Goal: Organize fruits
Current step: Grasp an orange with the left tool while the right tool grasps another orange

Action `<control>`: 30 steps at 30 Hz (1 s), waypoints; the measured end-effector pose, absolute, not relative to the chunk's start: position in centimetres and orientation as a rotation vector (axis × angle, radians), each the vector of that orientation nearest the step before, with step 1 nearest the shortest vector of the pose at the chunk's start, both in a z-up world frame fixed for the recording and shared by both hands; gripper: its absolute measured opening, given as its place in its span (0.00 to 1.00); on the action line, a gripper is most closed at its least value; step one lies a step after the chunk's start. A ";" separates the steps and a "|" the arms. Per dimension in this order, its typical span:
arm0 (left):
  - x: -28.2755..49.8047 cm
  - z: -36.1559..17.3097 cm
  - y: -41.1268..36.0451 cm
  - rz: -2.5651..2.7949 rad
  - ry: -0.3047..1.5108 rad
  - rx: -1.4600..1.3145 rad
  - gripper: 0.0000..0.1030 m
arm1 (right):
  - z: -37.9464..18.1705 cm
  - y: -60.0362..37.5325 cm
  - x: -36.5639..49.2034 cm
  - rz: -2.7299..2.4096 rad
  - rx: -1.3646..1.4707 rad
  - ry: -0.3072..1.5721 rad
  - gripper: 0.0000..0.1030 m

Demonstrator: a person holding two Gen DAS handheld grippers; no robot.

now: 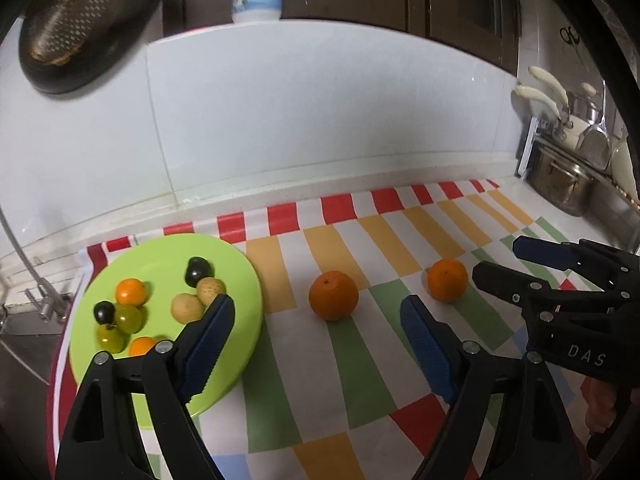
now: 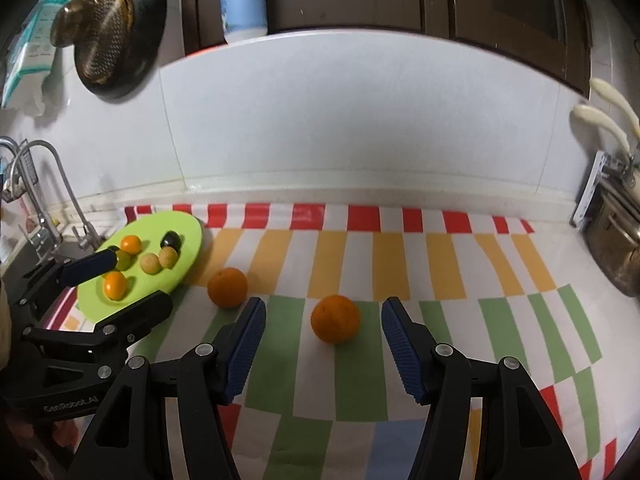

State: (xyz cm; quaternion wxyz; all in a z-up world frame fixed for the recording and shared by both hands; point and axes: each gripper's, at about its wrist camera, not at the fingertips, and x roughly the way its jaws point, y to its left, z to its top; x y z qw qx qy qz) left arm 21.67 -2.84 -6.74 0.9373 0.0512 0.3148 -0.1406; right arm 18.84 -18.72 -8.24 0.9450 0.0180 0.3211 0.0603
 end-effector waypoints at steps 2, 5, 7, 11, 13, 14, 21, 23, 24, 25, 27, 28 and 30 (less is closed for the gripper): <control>22.4 -7.3 -3.0 -0.296 0.661 0.106 0.79 | -8.8 -18.7 19.3 0.124 0.039 0.672 0.59; 23.5 -8.1 -3.2 -0.310 0.689 0.096 0.75 | -9.7 -18.8 20.3 0.126 0.054 0.704 0.59; 24.3 -8.7 -3.2 -0.318 0.714 0.087 0.72 | -10.2 -18.9 20.9 0.125 0.067 0.719 0.59; 25.8 -9.7 -3.3 -0.326 0.763 0.053 0.68 | -11.2 -19.2 21.9 0.116 0.083 0.746 0.59; 26.4 -10.2 -3.4 -0.331 0.783 0.040 0.66 | -11.6 -19.3 22.4 0.118 0.095 0.760 0.57; 26.6 -10.3 -3.5 -0.333 0.790 0.034 0.64 | -11.7 -19.3 22.5 0.119 0.098 0.765 0.56; 28.1 -11.3 -4.0 -0.326 0.829 0.002 0.55 | -12.6 -19.0 23.3 0.131 0.098 0.791 0.49; 28.4 -11.4 -4.0 -0.320 0.839 -0.006 0.51 | -12.8 -18.9 23.6 0.125 0.092 0.799 0.49; 28.4 -11.5 -4.1 -0.320 0.842 -0.008 0.48 | -12.9 -19.0 23.7 0.125 0.095 0.803 0.48; 28.5 -11.5 -4.1 -0.321 0.843 -0.011 0.48 | -13.0 -19.0 23.8 0.128 0.100 0.806 0.46; 28.7 -11.6 -4.2 -0.326 0.848 -0.013 0.47 | -13.1 -19.1 23.9 0.126 0.097 0.807 0.44; 28.8 -11.7 -4.2 -0.329 0.852 -0.014 0.46 | -13.1 -19.1 23.9 0.125 0.095 0.806 0.44; 29.0 -11.9 -4.4 -0.334 0.865 -0.012 0.42 | -13.1 -19.1 24.0 0.122 0.093 0.806 0.42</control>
